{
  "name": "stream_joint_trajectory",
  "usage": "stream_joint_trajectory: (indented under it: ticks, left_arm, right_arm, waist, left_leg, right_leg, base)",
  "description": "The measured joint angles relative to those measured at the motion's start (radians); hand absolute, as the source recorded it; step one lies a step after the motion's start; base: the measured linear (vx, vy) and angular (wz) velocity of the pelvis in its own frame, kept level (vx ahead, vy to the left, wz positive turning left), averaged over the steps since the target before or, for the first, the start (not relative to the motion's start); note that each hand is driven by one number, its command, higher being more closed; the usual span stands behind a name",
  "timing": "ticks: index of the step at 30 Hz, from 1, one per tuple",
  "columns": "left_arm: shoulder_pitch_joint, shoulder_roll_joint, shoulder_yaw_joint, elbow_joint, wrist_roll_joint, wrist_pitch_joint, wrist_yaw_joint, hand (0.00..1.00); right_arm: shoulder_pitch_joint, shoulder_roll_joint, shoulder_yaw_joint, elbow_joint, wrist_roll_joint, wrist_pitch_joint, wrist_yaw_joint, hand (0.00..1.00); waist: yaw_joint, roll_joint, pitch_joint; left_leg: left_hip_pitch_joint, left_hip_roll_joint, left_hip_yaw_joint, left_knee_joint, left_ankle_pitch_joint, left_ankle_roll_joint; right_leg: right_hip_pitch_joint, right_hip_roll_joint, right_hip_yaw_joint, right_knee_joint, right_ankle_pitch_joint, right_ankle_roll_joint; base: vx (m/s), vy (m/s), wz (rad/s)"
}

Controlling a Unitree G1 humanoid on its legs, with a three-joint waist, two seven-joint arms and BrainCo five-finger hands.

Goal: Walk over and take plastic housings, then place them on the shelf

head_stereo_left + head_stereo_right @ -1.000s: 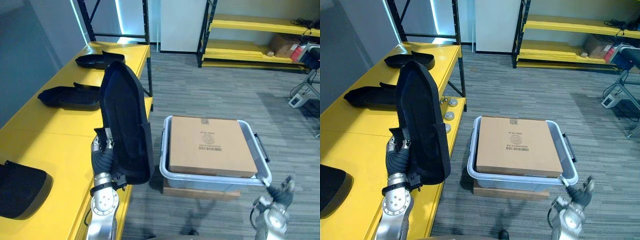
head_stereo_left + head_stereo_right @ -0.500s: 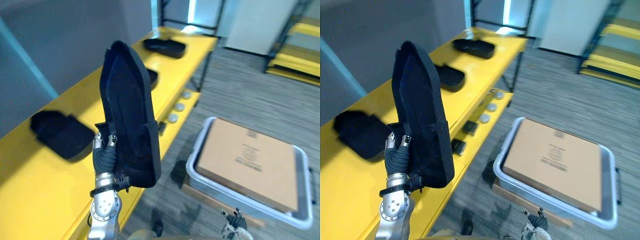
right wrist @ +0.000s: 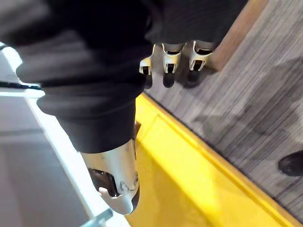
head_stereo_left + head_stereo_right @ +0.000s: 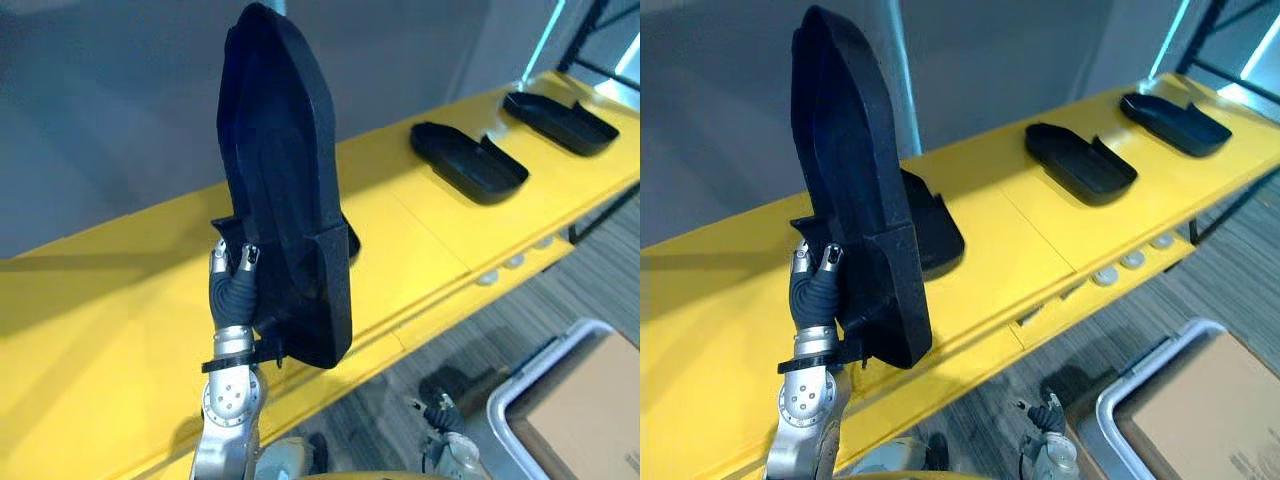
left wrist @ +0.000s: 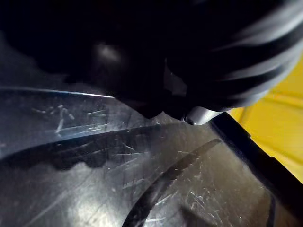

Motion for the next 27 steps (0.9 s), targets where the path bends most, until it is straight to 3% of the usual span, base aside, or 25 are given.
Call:
stream_joint_trajectory:
  ticks: [3, 4, 5, 7, 12, 17, 18, 19, 20, 21, 22, 23, 25, 26, 27]
  left_arm:
    - [-0.009, 0.001, 0.000, 0.021, 0.004, -0.004, 0.010, 1.00]
    - [-0.008, 0.002, 0.000, 0.028, 0.004, -0.007, 0.013, 1.00]
    - [-0.008, 0.002, 0.002, 0.039, 0.007, -0.009, 0.022, 1.00]
    - [0.016, -0.004, 0.003, 0.053, 0.008, -0.010, 0.024, 1.00]
    - [0.041, -0.004, 0.002, 0.072, 0.008, -0.013, 0.018, 1.00]
    - [0.041, -0.003, -0.003, 0.089, 0.007, -0.012, 0.018, 1.00]
    - [0.041, -0.003, 0.005, 0.088, 0.006, -0.012, 0.018, 1.00]
    - [0.041, -0.003, 0.010, 0.088, 0.006, -0.012, 0.018, 1.00]
    - [0.042, -0.004, 0.011, 0.088, 0.006, -0.012, 0.018, 1.00]
    - [0.046, -0.004, 0.013, 0.088, 0.005, -0.012, 0.017, 1.00]
    - [0.047, -0.004, 0.011, 0.088, 0.003, -0.012, 0.017, 1.00]
    - [0.053, -0.011, 0.007, 0.090, -0.002, -0.015, 0.018, 1.00]
    - [0.050, -0.016, -0.002, 0.102, -0.012, -0.028, 0.018, 1.00]
    - [0.048, -0.025, -0.013, 0.135, -0.025, -0.043, 0.018, 1.00]
    - [0.042, -0.025, -0.017, 0.163, -0.027, -0.042, 0.019, 1.00]
  right_arm:
    - [0.000, -0.003, 0.001, -0.013, -0.007, -0.001, -0.004, 0.00]
    - [0.003, -0.003, 0.001, -0.013, -0.007, -0.001, -0.004, 0.00]
    - [0.004, -0.007, 0.003, -0.010, -0.008, -0.001, -0.004, 0.00]
    - [0.004, -0.013, 0.006, -0.011, -0.009, -0.001, -0.004, 0.00]
    - [0.000, -0.013, 0.012, -0.011, -0.011, -0.002, -0.005, 0.00]
    - [0.028, -0.024, 0.007, -0.005, -0.012, -0.003, -0.024, 0.00]
    - [0.028, -0.021, 0.009, -0.003, -0.014, -0.003, -0.024, 0.00]
    - [0.025, -0.019, 0.011, -0.002, -0.027, -0.003, -0.024, 0.00]
    - [0.021, -0.021, 0.011, -0.002, -0.032, -0.003, -0.024, 0.00]
    - [0.020, -0.025, 0.011, -0.003, -0.042, -0.003, -0.024, 0.00]
    - [0.021, -0.028, 0.010, -0.003, -0.045, -0.003, -0.025, 0.00]
    - [0.025, -0.039, 0.008, 0.011, -0.047, -0.007, -0.025, 0.00]
    - [0.015, -0.051, -0.002, 0.047, -0.047, -0.011, -0.025, 0.00]
    - [0.009, -0.064, -0.031, 0.093, -0.047, -0.010, -0.025, 0.00]
    - [0.006, -0.070, -0.046, 0.124, -0.047, -0.004, -0.025, 0.00]
  waist:
    - [-0.002, -0.006, -0.007]
    - [-0.002, -0.013, -0.012]
    - [0.005, -0.030, -0.021]
    - [0.005, -0.010, -0.034]
    - [0.007, -0.015, -0.038]
    - [0.003, -0.018, -0.039]
    - [0.003, -0.018, -0.038]
    - [0.003, -0.022, -0.035]
    - [0.002, -0.020, -0.034]
    - [-0.002, -0.025, -0.031]
    - [-0.004, -0.025, -0.031]
    - [-0.023, -0.020, -0.040]
    - [-0.032, -0.008, -0.059]
    - [-0.051, 0.030, -0.081]
    - [-0.065, 0.038, -0.091]
  left_leg:
    - [0.015, -0.020, -0.088, 0.001, 0.003, -0.009]
    - [0.015, -0.029, -0.104, 0.005, 0.002, -0.014]
    - [0.010, -0.044, -0.126, 0.021, -0.004, -0.025]
    - [-0.012, -0.018, -0.174, 0.053, -0.005, -0.073]
    - [-0.002, 0.039, -0.198, -0.008, 0.020, -0.129]
    - [-0.024, 0.039, -0.205, -0.031, 0.050, -0.146]
    - [-0.036, 0.070, -0.123, -0.024, 0.035, -0.124]
    - [-0.058, 0.135, -0.011, 0.038, 0.012, -0.099]
    - [-0.067, 0.170, 0.023, 0.082, 0.005, -0.094]
    - [-0.073, 0.238, 0.063, 0.157, -0.001, -0.097]
    - [-0.067, 0.272, 0.076, 0.183, -0.001, -0.097]
    - [-0.050, 0.338, 0.073, 0.201, 0.000, -0.098]
    - [-0.043, 0.372, 0.047, 0.184, 0.005, -0.103]
    - [-0.028, 0.383, -0.010, 0.081, 0.054, -0.183]
    - [-0.006, 0.351, -0.021, 0.035, 0.027, -0.244]
  right_leg:
    - [-0.032, 0.087, 0.136, -0.159, -0.006, 0.012]
    - [-0.028, 0.087, 0.143, -0.196, 0.007, 0.001]
    - [-0.022, 0.083, 0.133, -0.276, 0.058, -0.014]
    - [0.032, 0.115, 0.071, -0.347, 0.063, -0.010]
    - [0.093, 0.178, 0.001, -0.438, 0.092, -0.048]
    - [0.096, 0.171, -0.055, -0.448, 0.095, -0.052]
    - [0.087, 0.165, -0.063, -0.444, 0.100, -0.061]
    - [0.073, 0.159, -0.066, -0.431, 0.101, -0.063]
    - [0.071, 0.152, -0.066, -0.423, 0.101, -0.063]
    - [0.070, 0.131, -0.067, -0.409, 0.102, -0.062]
    - [0.071, 0.118, -0.066, -0.403, 0.103, -0.059]
    - [0.067, 0.087, -0.063, -0.406, 0.118, -0.032]
    - [0.047, 0.053, -0.063, -0.411, 0.133, 0.013]
    - [0.035, 0.032, -0.066, -0.417, 0.162, 0.064]
    - [0.039, 0.011, -0.075, -0.433, 0.188, 0.082]
  base:
    - [0.14, -0.071, 1.01]
    - [0.12, -0.143, 1.04]
    - [0.12, -0.201, 0.82]
    - [0.10, -0.248, 0.74]
    - [0.01, -0.207, 0.30]
    - [-0.04, -0.061, 0.33]
    - [-0.08, 0.036, 0.12]
    - [-0.06, 0.051, 0.08]
    - [-0.04, 0.087, 0.02]
    - [-0.02, 0.113, -0.01]
    - [-0.07, 0.284, -0.02]
    - [-0.08, 0.309, -0.01]
    - [-0.04, 0.409, 0.09]
    - [0.01, 0.604, 0.37]
    - [0.02, 0.623, 0.59]
